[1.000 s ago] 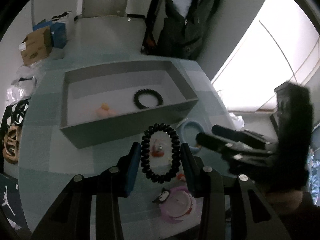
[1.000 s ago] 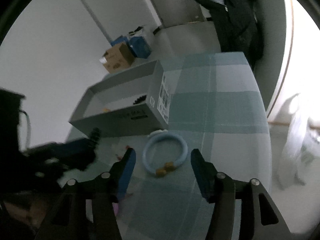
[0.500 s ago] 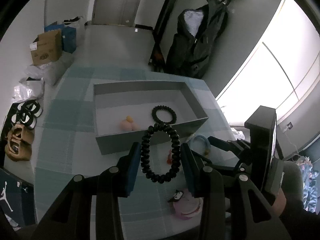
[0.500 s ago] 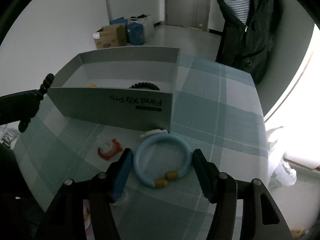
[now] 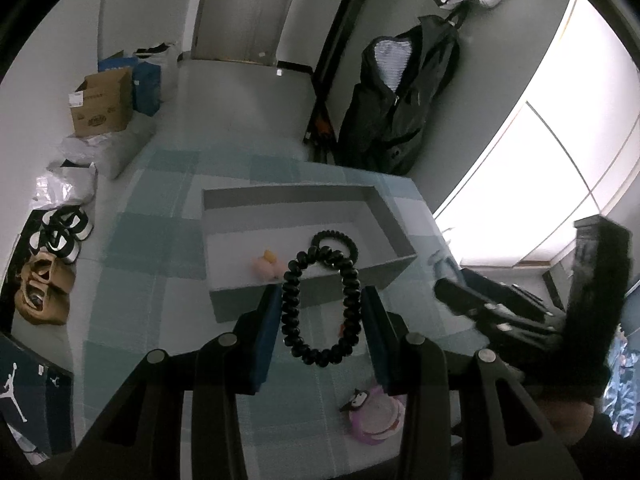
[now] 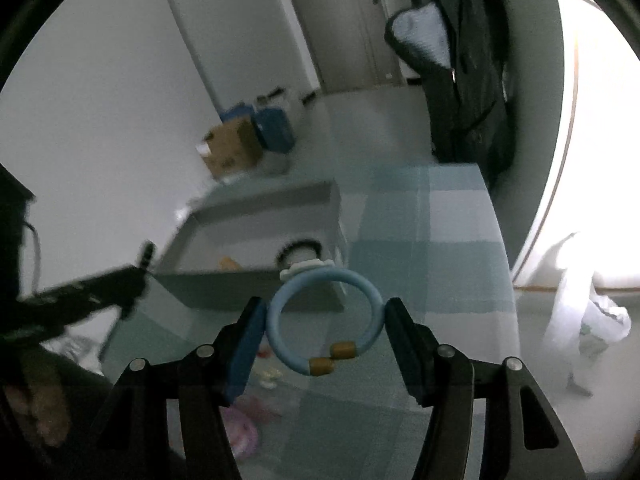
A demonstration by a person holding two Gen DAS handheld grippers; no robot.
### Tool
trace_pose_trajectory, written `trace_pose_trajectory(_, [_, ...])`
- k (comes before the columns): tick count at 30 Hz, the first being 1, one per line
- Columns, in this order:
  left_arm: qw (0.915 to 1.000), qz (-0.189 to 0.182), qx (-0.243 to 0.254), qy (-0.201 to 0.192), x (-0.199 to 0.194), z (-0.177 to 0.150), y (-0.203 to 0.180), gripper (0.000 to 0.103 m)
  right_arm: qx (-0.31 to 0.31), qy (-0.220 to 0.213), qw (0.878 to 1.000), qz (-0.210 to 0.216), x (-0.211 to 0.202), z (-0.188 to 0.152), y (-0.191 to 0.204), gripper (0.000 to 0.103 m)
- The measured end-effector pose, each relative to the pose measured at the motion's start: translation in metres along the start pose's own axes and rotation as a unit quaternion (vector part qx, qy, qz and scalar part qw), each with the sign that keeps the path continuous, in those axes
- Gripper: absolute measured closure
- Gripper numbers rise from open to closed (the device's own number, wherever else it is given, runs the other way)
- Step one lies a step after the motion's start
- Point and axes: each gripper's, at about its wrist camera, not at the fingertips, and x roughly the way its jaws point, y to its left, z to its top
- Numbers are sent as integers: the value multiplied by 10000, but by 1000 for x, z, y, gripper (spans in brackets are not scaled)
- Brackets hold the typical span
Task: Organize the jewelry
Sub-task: 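Carry the ring and bracelet over the grey box with both tools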
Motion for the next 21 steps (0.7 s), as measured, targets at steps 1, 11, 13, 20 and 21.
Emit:
trace_pose_trajectory(1, [10000, 5, 4, -12, 0, 2, 0, 68, 35, -95, 9999, 91, -5, 4, 1, 43])
trace_pose_trajectory(11, [9998, -102, -153, -47, 4, 28, 4, 68, 37, -190, 9963, 842, -8, 53, 21, 43])
trace_pose_trajectory(13, [9998, -106, -183, -20, 8, 32, 7, 68, 33, -157, 9952, 970, -3, 60, 23, 43])
trace_pose_trajectory(20, [9999, 23, -119, 88, 22, 43, 10, 68, -183, 46, 9928, 1182, 26, 81, 28, 43])
trace_pose_trajectory(21, [9999, 4, -116, 113, 25, 46, 11, 68, -198, 80, 9925, 1201, 30, 82, 28, 43])
